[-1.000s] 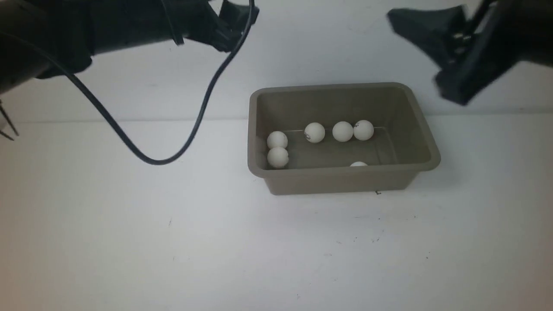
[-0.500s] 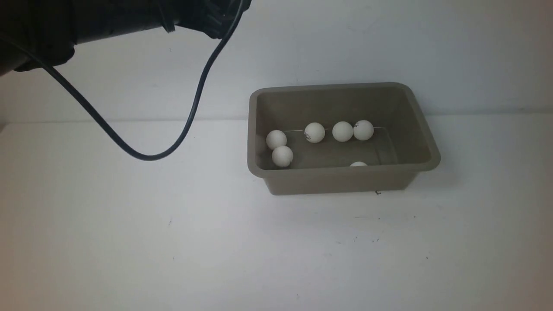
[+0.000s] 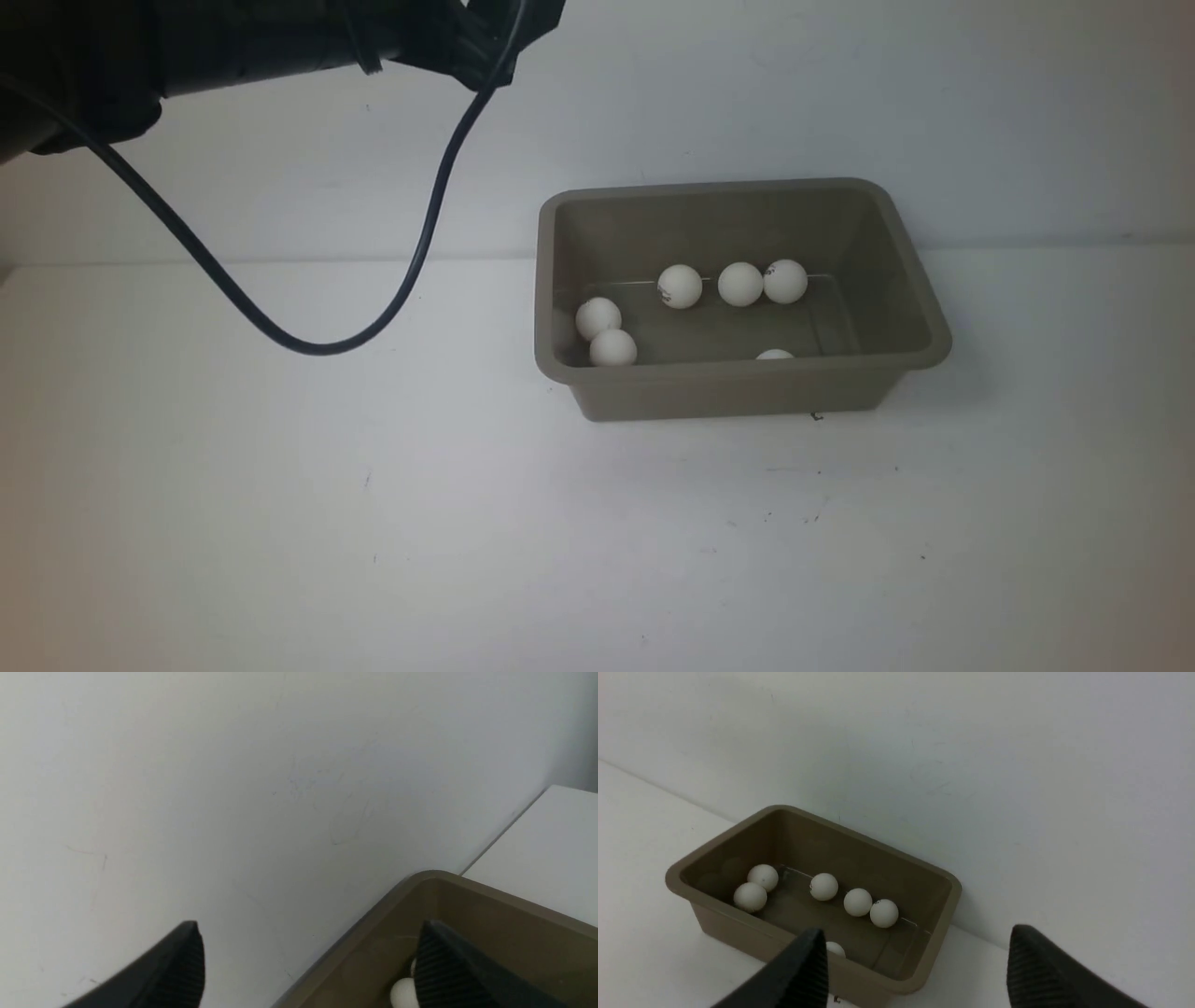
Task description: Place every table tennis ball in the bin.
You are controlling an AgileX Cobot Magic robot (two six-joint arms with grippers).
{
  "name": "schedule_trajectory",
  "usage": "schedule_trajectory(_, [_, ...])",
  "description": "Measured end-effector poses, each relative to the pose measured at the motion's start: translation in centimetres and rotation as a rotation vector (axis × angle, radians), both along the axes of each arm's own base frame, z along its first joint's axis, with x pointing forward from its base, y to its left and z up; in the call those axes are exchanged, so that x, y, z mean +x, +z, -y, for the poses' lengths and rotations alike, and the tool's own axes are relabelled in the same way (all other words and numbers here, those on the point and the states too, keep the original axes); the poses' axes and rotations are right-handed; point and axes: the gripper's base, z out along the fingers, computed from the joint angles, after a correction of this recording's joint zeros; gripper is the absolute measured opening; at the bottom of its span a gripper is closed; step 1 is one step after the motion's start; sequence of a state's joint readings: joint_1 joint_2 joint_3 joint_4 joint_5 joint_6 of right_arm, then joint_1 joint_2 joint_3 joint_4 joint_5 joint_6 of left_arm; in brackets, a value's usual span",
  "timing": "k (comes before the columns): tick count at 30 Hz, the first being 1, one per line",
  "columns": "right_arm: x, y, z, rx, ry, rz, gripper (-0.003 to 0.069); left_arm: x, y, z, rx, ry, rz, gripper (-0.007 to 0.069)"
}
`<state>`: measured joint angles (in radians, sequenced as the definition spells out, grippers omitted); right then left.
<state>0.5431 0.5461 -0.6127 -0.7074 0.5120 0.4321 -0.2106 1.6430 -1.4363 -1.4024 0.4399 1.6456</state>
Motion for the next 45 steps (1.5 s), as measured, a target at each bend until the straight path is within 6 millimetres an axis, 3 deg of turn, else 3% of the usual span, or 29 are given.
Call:
schedule_trajectory(12, [0.3,-2.5,-1.2,0.014,0.108,0.078,0.044,0.0,0.0,0.0,-0.001,-0.007,-0.001,0.0545])
schedule_trajectory(20, [0.2,-5.8,-1.7,0.001,0.153,0.02,0.042,-0.1,0.0,0.1,-0.001,-0.011,-0.002,0.0545])
schedule_trajectory(33, [0.1,-5.6,-1.9,0.015,0.181,0.039,0.042,-0.2,0.2,0.3,-0.062,-0.022,-0.018,0.0545])
schedule_trajectory(40, [-0.5,-5.2,-2.9,0.132,0.3,0.04,0.0403,-0.1,0.3,0.3,-0.068,-0.022,-0.018,0.0545])
schedule_trajectory(45, [-1.3,-4.6,-2.6,0.195,0.312,0.067,0.0382,-0.1,0.3,0.3,-0.068,-0.022,-0.018,0.0545])
